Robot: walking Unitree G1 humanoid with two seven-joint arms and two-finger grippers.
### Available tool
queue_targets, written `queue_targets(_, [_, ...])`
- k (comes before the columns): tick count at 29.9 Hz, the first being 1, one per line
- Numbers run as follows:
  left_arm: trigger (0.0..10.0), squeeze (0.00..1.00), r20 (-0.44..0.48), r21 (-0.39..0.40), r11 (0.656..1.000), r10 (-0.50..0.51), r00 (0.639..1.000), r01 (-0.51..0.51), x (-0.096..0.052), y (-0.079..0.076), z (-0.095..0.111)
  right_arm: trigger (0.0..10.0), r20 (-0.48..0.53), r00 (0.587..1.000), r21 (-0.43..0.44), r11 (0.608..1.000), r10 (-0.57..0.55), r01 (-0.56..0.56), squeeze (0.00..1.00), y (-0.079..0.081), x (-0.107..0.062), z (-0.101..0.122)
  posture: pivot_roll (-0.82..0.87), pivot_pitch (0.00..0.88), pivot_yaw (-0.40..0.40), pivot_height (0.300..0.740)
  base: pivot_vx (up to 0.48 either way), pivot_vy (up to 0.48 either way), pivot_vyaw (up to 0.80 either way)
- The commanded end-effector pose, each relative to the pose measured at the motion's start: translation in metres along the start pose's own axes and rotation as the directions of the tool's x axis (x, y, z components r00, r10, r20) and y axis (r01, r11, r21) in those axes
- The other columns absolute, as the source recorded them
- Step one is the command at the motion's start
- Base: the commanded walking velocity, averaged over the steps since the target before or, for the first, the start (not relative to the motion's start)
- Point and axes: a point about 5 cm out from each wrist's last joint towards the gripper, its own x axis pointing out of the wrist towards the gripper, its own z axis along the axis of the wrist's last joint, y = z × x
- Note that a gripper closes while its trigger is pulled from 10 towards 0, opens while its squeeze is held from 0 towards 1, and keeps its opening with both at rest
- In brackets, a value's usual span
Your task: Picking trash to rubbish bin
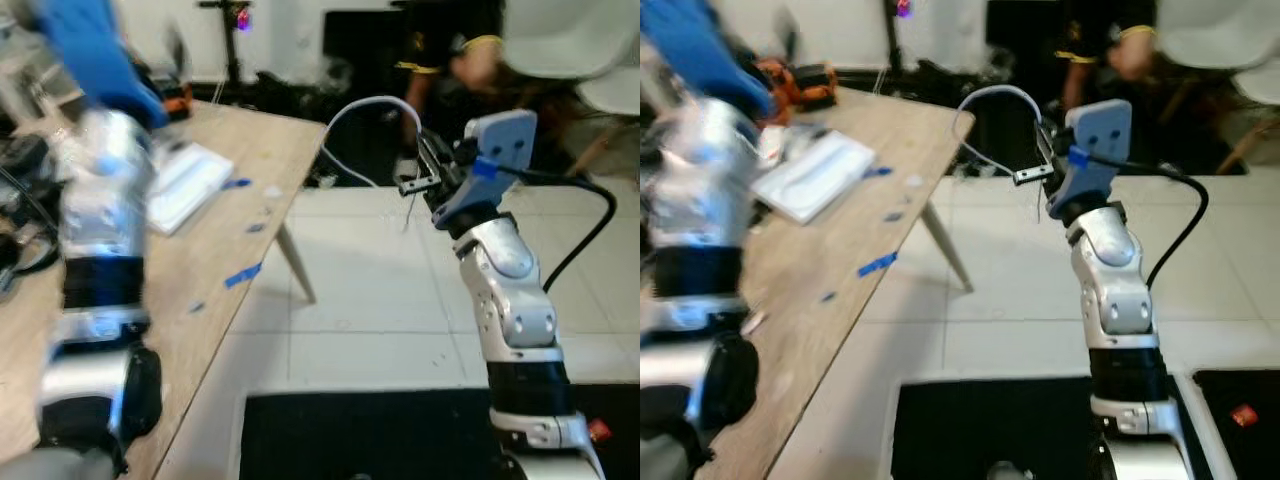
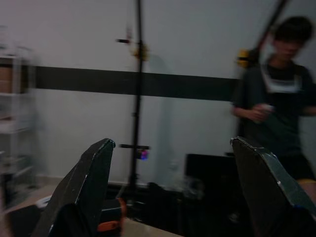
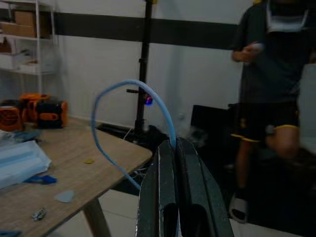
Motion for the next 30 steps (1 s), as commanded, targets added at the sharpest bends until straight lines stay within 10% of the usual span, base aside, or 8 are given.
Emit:
queue_targets(1, [10.0,0.00,-0.058,0.037,0.994,-0.103,0.993,0.105,-0.008,-0.003,-0.015,10.0,-0.005,1.000,0.001,1.000,0.001,-0.001,0.00,0.001,-0.003,-0.003,-0.02,0.146,0.062,0.740,0.000,0.000,-0.80])
queue_targets(6, [10.0,0.00,-0.128,0.079,0.968,-0.226,0.966,0.237,-0.023,-0.011,-0.033,10.0,-0.005,1.000,0.003,1.000,0.007,-0.007,0.00,0.003,-0.003,-0.003,-0.02,0.149,0.056,0.740,0.000,0.000,-0.80])
queue_targets(12, [10.0,0.00,-0.291,0.054,0.867,-0.461,0.838,0.496,-0.071,-0.027,-0.074,10.0,-0.008,1.000,0.011,1.000,0.027,-0.027,0.00,0.007,-0.002,-0.005,-0.02,0.151,0.049,0.740,0.000,0.000,-0.80])
queue_targets(20, [10.0,0.00,-0.408,0.018,0.888,-0.414,0.814,0.460,-0.112,-0.028,-0.104,10.0,-0.042,0.998,0.002,0.999,0.041,-0.040,0.00,0.013,-0.005,-0.013,-0.01,0.149,0.040,0.740,0.000,0.000,-0.80])
queue_targets(30, [10.0,0.00,-0.428,0.040,0.911,-0.356,0.831,0.411,-0.121,-0.036,-0.114,10.0,0.039,0.998,0.022,0.999,-0.039,0.038,0.00,-0.002,0.002,0.005,-0.03,0.142,0.049,0.740,0.000,0.000,-0.80])
